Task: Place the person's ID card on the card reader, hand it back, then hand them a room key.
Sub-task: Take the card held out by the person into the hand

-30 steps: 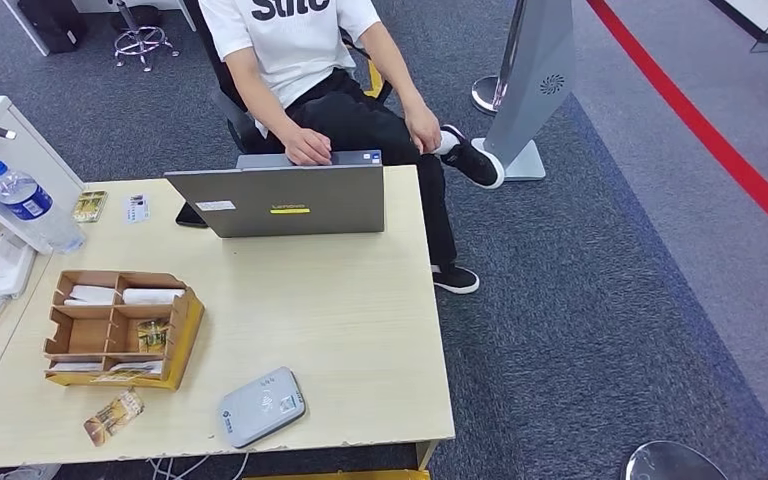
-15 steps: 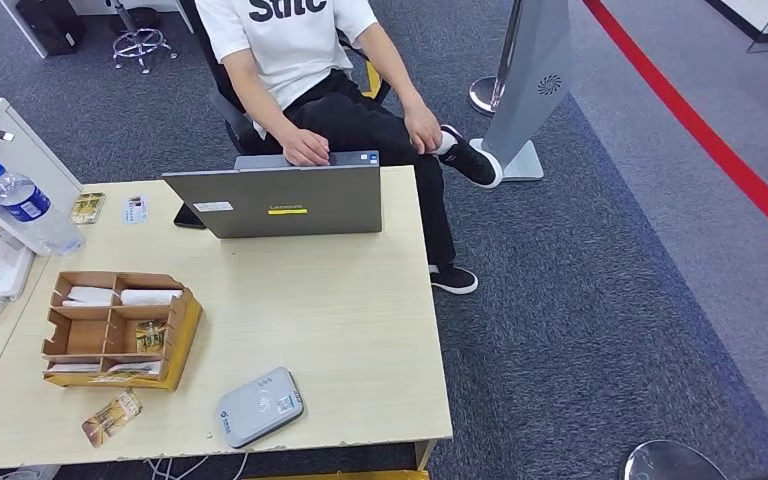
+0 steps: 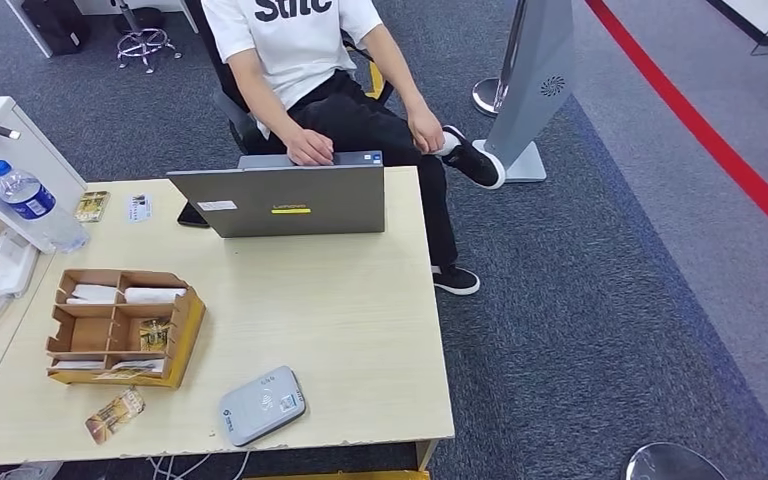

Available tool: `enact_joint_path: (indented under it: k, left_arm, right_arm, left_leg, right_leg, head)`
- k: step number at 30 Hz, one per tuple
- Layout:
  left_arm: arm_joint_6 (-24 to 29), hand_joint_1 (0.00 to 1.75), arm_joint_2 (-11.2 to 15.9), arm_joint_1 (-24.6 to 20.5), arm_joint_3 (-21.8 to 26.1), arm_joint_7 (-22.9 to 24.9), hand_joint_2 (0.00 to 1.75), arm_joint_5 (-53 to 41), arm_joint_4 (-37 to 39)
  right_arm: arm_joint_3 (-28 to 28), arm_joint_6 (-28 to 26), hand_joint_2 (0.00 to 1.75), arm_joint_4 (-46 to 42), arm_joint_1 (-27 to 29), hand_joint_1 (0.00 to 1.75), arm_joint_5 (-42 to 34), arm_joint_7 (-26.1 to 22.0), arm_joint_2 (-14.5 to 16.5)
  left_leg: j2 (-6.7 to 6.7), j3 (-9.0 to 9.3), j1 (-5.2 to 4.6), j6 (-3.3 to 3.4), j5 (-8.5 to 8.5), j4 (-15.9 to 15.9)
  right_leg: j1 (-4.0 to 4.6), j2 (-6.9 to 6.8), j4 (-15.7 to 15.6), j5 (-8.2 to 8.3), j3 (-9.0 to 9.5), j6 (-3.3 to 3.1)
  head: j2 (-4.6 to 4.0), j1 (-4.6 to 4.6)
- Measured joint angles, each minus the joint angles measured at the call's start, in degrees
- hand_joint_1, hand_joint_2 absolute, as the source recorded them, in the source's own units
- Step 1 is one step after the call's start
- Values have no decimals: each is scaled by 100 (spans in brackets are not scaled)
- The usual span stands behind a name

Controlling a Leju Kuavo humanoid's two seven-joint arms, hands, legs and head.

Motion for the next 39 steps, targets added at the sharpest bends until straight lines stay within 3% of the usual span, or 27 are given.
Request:
enact_joint_path:
  k: [5,7,16,19,22,25,28,32,39]
  left_arm:
    - [-1109,0,51,-485,146,-550,175,-1380,-1165]
    - [-1324,0,155,-702,136,-795,175,-2163,-1420]
    - [-1032,0,617,-1020,-238,-1151,175,-2963,-1743]
    - [-572,0,1161,-1231,-828,-1011,175,-3782,-1641]
    - [-581,0,2056,-1781,-1758,-343,175,-5221,-1198]
    - [-814,0,2885,-2675,-2721,271,175,-6663,-418]
    - [-859,0,3489,-3746,-3660,597,175,-7898,631]
    - [-797,0,3996,-4895,-4685,684,175,-9002,2038]
    - [-782,0,4525,-5839,-5660,652,175,-9734,3423]
  right_arm:
    - [-56,-16,175,45,-42,0,-98,-156,95]
    - [-60,49,175,70,-47,0,-135,-254,140]
    - [-60,270,175,179,-78,0,-295,-347,233]
    - [-41,345,175,198,-100,0,-340,-327,244]
    - [66,381,175,204,-132,0,-276,-218,246]
    - [233,426,175,205,-154,0,-171,-93,235]
    - [437,466,175,206,-169,0,-47,54,199]
    - [703,448,175,207,-168,0,49,235,151]
    - [1021,418,175,228,-143,0,145,350,103]
  left_leg:
    - [-11,3,-1,0,5,0]
    - [-9,5,-1,-2,8,-1]
    - [-5,5,-1,-4,11,0]
    - [-13,4,0,-7,15,0]
    - [-30,1,1,-13,33,0]
    - [-37,-11,2,-20,58,0]
    - [-24,-27,1,-27,81,0]
    - [11,-34,-1,-27,88,0]
    - [33,-49,1,-27,88,1]
  right_leg:
    - [0,-14,0,2,7,-3]
    - [-1,-12,1,4,7,-5]
    - [-1,-5,0,8,-8,-13]
    - [0,-15,0,8,-17,-13]
    - [1,-30,2,13,-18,-18]
    - [1,-36,11,37,-22,-24]
    - [1,-25,15,69,-40,-30]
    - [0,11,16,89,-54,-28]
    - [0,39,16,95,-80,-28]
  head:
    - [0,-1]
    - [0,-1]
    - [0,1]
    - [0,1]
    - [-1,1]
    - [0,1]
    - [0,-2]
    - [1,-1]
    - [0,-1]
